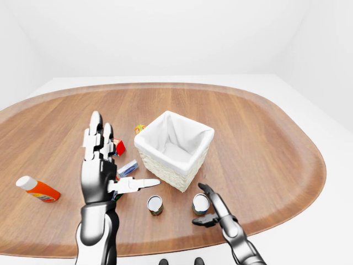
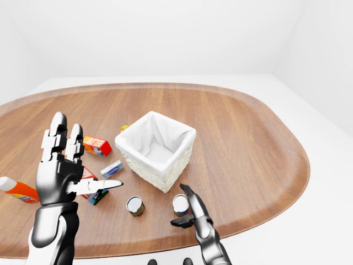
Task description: Pick up the alphabet soup, and put it in the basket.
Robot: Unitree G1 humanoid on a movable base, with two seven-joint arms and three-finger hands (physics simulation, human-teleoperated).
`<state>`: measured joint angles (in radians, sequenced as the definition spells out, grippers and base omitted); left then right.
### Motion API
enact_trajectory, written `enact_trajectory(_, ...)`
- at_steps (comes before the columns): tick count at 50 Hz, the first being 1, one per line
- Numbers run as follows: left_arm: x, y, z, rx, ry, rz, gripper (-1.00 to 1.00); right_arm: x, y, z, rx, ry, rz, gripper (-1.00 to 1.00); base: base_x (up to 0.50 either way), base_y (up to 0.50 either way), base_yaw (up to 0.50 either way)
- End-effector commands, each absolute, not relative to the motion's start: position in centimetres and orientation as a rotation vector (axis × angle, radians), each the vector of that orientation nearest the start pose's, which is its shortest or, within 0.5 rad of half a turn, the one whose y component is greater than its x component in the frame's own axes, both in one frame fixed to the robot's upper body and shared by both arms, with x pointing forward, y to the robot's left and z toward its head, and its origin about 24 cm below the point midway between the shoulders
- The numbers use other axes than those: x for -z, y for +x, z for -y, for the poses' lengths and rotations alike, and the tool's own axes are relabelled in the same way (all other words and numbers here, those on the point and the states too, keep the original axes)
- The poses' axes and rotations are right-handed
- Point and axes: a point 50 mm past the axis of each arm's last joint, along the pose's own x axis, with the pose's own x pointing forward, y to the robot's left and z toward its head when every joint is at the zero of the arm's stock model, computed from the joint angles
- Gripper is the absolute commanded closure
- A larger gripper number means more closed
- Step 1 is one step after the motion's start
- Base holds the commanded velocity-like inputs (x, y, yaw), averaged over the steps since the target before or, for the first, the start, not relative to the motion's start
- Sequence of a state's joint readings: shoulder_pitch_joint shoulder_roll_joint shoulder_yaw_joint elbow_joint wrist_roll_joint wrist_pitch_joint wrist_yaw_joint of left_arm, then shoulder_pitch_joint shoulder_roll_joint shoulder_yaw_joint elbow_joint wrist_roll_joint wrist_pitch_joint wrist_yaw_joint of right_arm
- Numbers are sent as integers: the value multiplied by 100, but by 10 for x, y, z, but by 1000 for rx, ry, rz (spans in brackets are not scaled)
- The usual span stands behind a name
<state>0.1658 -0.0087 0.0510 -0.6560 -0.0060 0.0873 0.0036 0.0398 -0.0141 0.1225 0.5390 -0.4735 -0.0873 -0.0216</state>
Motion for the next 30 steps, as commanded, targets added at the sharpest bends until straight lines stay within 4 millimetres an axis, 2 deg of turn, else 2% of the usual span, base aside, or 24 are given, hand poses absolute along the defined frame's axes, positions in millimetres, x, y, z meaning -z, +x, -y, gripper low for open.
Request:
enact_trajectory(1,-147,200,-168,-97,16,411,-100,79,203,126,-246,-493,-453,100,0,0,0)
enact_trajectory(19,-145,201,-169,-97,18,402,-100,76,204,126,-240,-499,-436,100,0,0,0)
enact_trajectory(30,-146,201,-169,-98,18,406,-100,47,209,128,-217,-468,-309,100,0,0,0)
